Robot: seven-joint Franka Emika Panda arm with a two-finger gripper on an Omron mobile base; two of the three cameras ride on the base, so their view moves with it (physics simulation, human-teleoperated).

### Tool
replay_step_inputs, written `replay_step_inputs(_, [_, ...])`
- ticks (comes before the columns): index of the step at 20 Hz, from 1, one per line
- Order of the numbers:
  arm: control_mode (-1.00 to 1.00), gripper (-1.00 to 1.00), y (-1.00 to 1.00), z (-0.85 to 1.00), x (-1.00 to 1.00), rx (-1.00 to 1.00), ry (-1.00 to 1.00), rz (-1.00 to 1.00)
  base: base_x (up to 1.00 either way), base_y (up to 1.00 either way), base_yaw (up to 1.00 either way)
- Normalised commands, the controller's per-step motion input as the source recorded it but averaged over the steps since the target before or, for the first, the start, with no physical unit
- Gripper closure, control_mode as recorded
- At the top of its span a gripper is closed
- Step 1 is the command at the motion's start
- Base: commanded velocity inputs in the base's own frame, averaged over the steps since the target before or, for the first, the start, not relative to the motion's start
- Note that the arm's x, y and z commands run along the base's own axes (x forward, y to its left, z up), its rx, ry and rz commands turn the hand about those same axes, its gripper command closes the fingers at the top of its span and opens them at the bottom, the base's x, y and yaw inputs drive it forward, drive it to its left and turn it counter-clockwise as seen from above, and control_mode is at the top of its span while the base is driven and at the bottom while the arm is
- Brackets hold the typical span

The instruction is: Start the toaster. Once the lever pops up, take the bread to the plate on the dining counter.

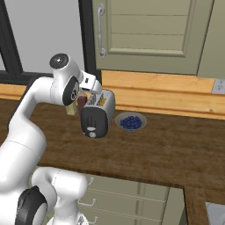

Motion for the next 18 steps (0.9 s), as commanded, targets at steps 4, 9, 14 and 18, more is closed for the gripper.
replay_step_inputs(4, [-1.00,-1.00,0.00,0.00,0.00,0.00,0.00,0.00,0.00,0.00,0.00])
replay_step_inputs(9, [-1.00,-1.00,0.00,0.00,0.00,0.00,0.00,0.00,0.00,0.00,0.00])
replay_step_inputs(14, [-1.00,-1.00,0.00,0.00,0.00,0.00,0.00,0.00,0.00,0.00,0.00])
replay_step_inputs(18, [-1.00,-1.00,0.00,0.00,0.00,0.00,0.00,0.00,0.00,0.00,0.00])
